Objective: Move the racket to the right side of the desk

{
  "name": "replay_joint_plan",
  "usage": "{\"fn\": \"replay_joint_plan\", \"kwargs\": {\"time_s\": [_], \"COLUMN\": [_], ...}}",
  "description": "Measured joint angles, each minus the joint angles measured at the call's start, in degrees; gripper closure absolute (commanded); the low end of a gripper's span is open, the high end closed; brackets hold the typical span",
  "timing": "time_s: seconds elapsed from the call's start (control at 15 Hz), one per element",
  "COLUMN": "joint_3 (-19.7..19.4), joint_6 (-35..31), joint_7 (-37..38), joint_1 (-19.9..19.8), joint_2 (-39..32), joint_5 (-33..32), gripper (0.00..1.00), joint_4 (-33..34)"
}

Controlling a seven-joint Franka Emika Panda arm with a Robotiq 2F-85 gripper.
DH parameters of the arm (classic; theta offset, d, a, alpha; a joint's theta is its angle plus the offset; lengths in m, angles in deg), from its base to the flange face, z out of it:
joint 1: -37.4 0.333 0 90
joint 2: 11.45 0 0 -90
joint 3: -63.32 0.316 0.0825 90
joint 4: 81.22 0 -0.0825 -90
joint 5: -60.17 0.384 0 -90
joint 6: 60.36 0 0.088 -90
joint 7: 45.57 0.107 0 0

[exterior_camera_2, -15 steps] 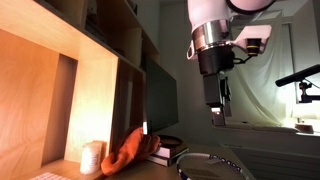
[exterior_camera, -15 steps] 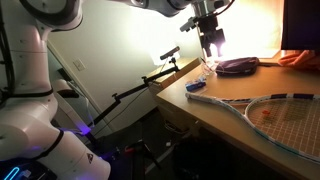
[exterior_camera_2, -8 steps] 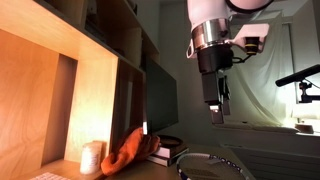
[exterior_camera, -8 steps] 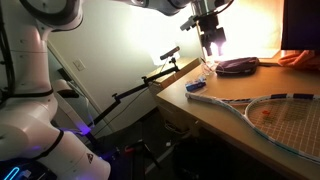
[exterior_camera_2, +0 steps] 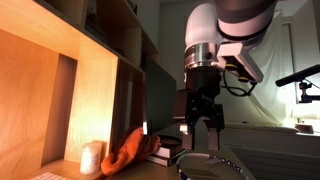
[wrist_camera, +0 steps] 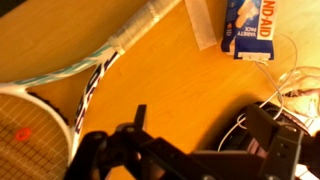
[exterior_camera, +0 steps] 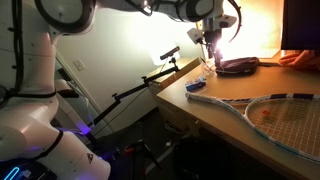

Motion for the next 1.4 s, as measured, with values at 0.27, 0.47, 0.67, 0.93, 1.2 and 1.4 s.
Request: {"fn": "replay_joint_plan", "kwargs": {"time_s": [0.27, 0.47, 0.67, 0.93, 1.2, 1.4], "joint_3": [1.6, 2.8, 2.9, 1.4, -1.1, -1.9], "joint_6": [-8.5, -15.7, -23.2, -29.4, -29.8, -29.8], "joint_7": [2.4, 5.0, 10.4, 19.9, 28.9, 34.6], "joint_1": [-0.5, -0.5, 0.0, 1.6, 4.1, 5.3], "joint_2": [-2.5, -2.7, -2.7, -2.3, -0.2, 2.9], "joint_5": [9.6, 15.8, 18.6, 18.3, 15.7, 13.2], "gripper": [0.00, 0.00, 0.00, 0.00, 0.00, 0.00], "joint_4": [-2.2, -5.1, -8.4, -12.8, -17.7, -22.2]}}
